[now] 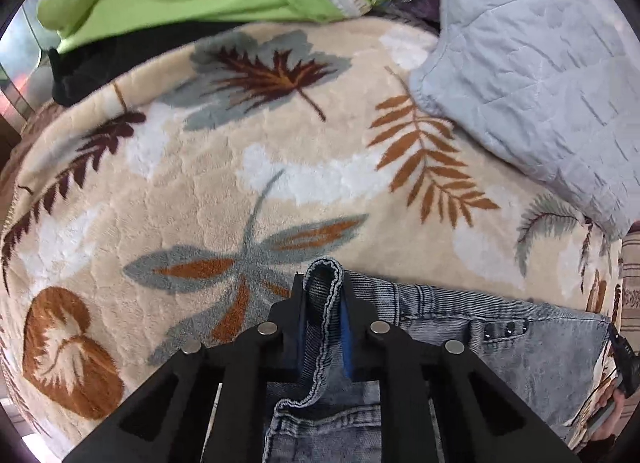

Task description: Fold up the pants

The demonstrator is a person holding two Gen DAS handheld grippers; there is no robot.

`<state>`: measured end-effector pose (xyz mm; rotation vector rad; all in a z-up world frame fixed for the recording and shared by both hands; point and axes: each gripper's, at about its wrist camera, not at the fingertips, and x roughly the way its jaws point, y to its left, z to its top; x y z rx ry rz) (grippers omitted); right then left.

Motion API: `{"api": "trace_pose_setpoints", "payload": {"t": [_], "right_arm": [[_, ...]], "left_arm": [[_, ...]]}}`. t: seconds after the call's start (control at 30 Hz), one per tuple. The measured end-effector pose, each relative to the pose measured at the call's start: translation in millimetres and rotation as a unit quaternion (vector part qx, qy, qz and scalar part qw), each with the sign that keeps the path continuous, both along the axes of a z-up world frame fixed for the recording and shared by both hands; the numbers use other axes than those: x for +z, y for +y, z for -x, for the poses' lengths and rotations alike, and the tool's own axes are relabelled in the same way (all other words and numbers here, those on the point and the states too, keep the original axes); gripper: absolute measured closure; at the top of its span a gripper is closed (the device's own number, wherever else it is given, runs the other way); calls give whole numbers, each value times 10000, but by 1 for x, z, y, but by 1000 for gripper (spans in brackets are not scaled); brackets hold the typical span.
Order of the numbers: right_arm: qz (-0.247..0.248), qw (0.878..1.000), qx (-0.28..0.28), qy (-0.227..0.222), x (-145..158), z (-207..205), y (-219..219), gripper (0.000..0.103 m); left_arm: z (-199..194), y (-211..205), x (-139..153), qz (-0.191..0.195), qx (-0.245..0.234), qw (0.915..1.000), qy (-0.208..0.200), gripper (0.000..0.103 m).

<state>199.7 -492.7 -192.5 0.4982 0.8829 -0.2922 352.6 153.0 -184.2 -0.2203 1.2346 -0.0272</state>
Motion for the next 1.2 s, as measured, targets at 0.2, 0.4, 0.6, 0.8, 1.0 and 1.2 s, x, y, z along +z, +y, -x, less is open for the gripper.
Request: {"api": "trace_pose_setpoints", "payload": {"t": [0.2, 0.4, 0.6, 0.8, 1.0, 1.2], "right_arm": [[15, 9992, -41, -385, 30, 43, 4, 98], [-342, 9969, -195, -677, 53, 94, -13, 98], [-1128, 9926, 102, -435, 50, 98, -13, 94], [-1099, 9936, 224, 143, 26, 40, -7, 93], [-1199, 9914, 182, 483, -2, -9, -18, 93], [-773, 9823, -42, -1708, 29, 39, -11, 66]], "left_arm": [[36, -3, 56, 171, -167, 9981, -570, 89], [81, -7, 108, 139, -430, 9936, -1038, 89], [112, -13, 132, 141, -572, 9900, -1280, 89], [118, -17, 139, 90, -627, 9889, -1343, 89], [101, -14, 126, 51, -514, 9912, -1221, 89], [94, -17, 121, -63, -525, 9905, -1268, 89]]}}
